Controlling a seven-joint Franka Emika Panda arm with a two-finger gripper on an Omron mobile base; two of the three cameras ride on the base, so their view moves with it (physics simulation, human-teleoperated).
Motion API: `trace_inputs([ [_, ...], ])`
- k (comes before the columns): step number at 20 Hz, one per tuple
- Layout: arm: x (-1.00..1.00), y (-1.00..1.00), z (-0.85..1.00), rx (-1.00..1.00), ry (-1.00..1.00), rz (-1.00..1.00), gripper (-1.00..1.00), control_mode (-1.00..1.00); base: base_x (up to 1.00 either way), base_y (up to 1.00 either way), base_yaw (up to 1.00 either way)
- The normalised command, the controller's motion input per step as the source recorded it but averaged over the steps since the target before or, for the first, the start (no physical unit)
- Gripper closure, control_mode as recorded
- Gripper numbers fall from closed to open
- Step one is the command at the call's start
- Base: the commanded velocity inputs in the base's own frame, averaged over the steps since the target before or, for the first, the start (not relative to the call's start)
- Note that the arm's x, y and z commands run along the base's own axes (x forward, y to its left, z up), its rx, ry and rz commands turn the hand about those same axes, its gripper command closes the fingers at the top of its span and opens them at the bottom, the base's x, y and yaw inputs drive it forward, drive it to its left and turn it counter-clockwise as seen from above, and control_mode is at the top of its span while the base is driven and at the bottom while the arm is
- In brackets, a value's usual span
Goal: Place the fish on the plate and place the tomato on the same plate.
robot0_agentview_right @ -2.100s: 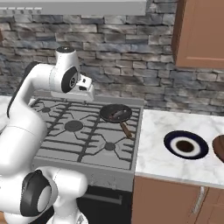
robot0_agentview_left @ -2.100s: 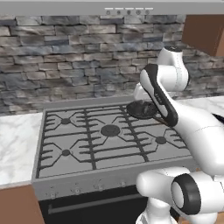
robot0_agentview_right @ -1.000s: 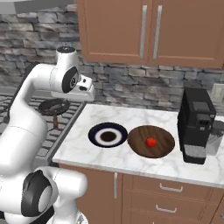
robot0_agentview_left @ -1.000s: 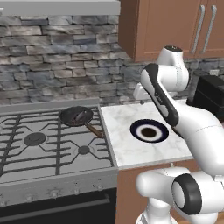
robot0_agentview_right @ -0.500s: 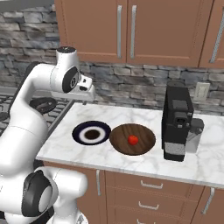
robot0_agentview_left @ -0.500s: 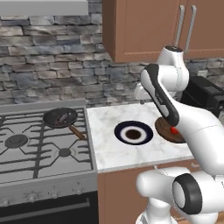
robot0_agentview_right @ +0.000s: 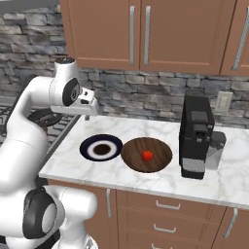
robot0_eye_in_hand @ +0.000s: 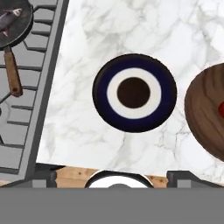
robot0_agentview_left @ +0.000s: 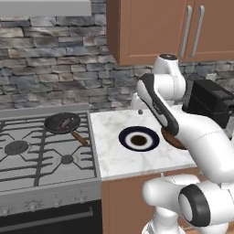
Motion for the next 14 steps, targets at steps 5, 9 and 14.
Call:
trace_inputs([
  [5,0.00,0.68,-0.04,0.11,0.00,0.00,-1.00,-1.00,0.00,0.00,0.00],
  [9,0.00,0.57,0.00,0.16,0.00,-0.11,-1.00,-1.00,0.00,0.00,0.00],
  [14,0.09,0.41,0.00,0.02,0.00,-0.08,-1.00,-1.00,0.00,0.00,0.00],
])
